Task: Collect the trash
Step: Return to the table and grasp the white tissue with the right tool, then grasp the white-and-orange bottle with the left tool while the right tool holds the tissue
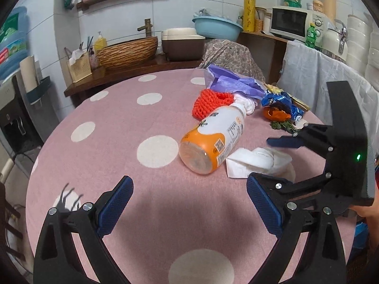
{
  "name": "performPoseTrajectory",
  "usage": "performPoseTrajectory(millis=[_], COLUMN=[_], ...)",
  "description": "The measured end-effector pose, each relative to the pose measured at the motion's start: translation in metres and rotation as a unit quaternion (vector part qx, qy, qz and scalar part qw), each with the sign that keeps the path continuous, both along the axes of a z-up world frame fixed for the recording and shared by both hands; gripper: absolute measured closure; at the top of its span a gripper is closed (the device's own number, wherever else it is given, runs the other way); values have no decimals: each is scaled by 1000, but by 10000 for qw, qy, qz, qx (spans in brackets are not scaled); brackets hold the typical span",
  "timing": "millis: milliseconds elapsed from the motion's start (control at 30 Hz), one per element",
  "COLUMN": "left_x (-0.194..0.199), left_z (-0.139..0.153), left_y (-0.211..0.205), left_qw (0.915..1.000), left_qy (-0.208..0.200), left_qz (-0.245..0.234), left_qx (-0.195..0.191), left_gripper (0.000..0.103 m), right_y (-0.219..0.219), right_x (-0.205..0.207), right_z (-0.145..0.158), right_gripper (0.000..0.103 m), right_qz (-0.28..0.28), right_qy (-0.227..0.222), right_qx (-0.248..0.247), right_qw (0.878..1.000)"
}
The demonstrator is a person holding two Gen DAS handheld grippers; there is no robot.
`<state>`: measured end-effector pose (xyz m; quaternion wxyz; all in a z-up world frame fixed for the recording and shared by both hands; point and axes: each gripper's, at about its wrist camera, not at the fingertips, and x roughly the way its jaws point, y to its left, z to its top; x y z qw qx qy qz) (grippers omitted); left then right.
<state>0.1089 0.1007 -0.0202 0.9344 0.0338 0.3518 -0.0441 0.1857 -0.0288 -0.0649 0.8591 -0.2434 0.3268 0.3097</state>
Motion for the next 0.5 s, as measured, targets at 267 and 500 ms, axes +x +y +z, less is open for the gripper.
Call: performPoseTrajectory(millis=[267, 500], left_x=[39, 76], left_z=[6, -3], left_y=[-23, -62], left_qw=[9963, 9768], left_qy=[166, 705], left_qz=[-678, -1457], left_qx=[501, 1400], left_gripper=[8, 8], right_y=[-31, -67], right_x=[-5, -22], right_z=[10, 29], right_gripper=[85, 86], right_qz=[-107, -378], right_qy=[210, 96], right_qx=[420, 743], right_qw=[9988, 9965])
